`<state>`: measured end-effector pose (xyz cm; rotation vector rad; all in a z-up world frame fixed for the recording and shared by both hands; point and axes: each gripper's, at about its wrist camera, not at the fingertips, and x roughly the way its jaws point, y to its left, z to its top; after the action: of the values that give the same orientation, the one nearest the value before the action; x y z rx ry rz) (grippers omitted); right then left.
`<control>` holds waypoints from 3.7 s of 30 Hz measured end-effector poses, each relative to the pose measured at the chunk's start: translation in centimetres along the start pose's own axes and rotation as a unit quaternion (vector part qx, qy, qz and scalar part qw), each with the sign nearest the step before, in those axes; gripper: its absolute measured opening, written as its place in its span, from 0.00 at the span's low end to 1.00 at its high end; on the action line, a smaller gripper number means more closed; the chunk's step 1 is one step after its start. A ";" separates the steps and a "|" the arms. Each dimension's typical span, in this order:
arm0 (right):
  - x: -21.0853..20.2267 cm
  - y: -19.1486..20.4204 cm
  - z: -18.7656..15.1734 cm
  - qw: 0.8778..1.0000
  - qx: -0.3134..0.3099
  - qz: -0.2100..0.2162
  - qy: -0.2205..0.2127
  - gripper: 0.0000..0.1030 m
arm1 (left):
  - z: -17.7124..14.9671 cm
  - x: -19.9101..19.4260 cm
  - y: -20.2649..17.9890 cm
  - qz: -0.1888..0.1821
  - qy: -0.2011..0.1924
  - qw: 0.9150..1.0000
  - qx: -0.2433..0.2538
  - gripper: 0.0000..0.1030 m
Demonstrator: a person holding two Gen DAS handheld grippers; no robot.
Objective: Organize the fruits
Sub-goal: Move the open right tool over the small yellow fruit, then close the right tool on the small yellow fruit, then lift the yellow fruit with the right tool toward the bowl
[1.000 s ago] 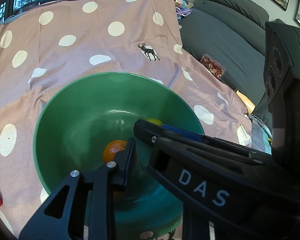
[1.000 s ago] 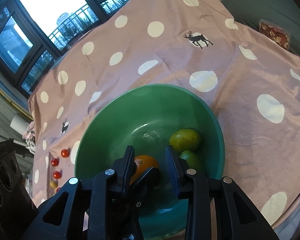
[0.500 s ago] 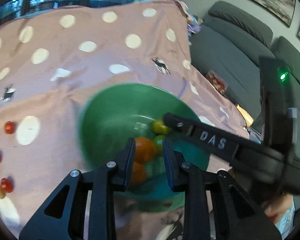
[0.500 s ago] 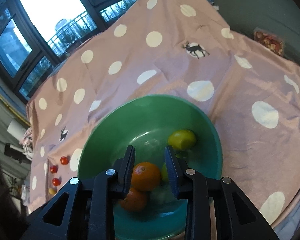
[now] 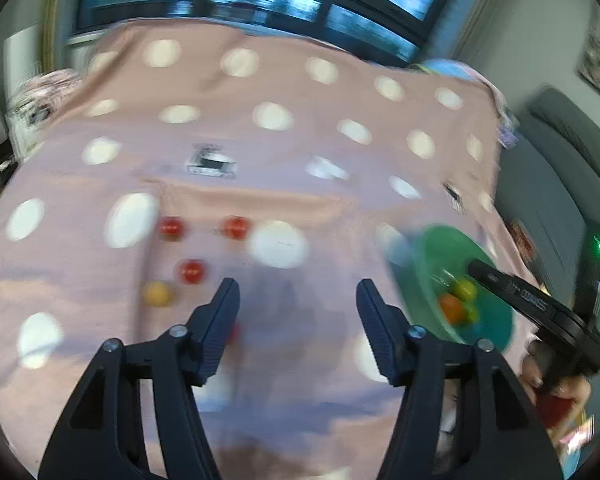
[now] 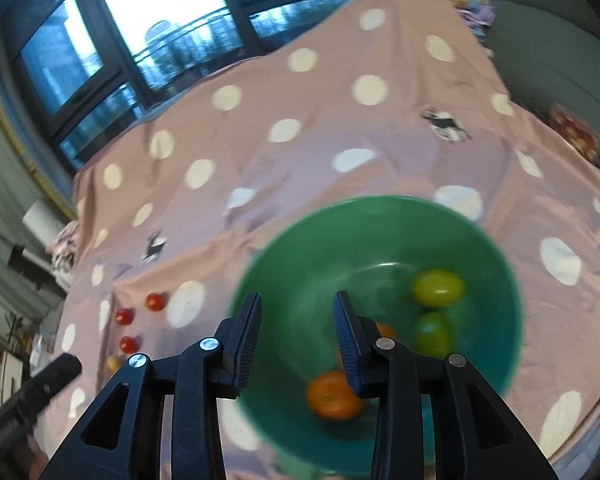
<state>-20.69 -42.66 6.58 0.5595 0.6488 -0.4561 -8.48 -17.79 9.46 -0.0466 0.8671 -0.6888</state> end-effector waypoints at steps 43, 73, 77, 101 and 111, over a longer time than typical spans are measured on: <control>12.3 20.6 -11.1 0.949 -0.223 0.141 0.171 0.33 | 1.3 8.5 10.8 0.028 0.110 0.988 -0.105 0.25; 7.9 12.8 -7.7 0.961 -0.106 0.171 0.188 0.28 | 0.5 7.9 8.8 0.049 0.105 0.990 -0.077 0.25; 7.5 12.6 -7.5 0.961 -0.108 0.173 0.186 0.28 | 0.5 7.3 8.2 0.051 0.092 0.992 -0.066 0.25; 6.8 11.8 -6.5 0.967 -0.104 0.158 0.172 0.28 | -0.9 9.9 6.6 0.196 0.071 0.976 0.058 0.25; 6.3 11.4 -6.2 0.969 -0.101 0.155 0.165 0.28 | -1.0 7.1 6.0 0.064 0.092 0.994 0.011 0.24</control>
<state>-12.61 -31.60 2.06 0.5354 0.8964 0.0020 -2.81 -16.97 2.11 0.0933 1.0308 -0.5877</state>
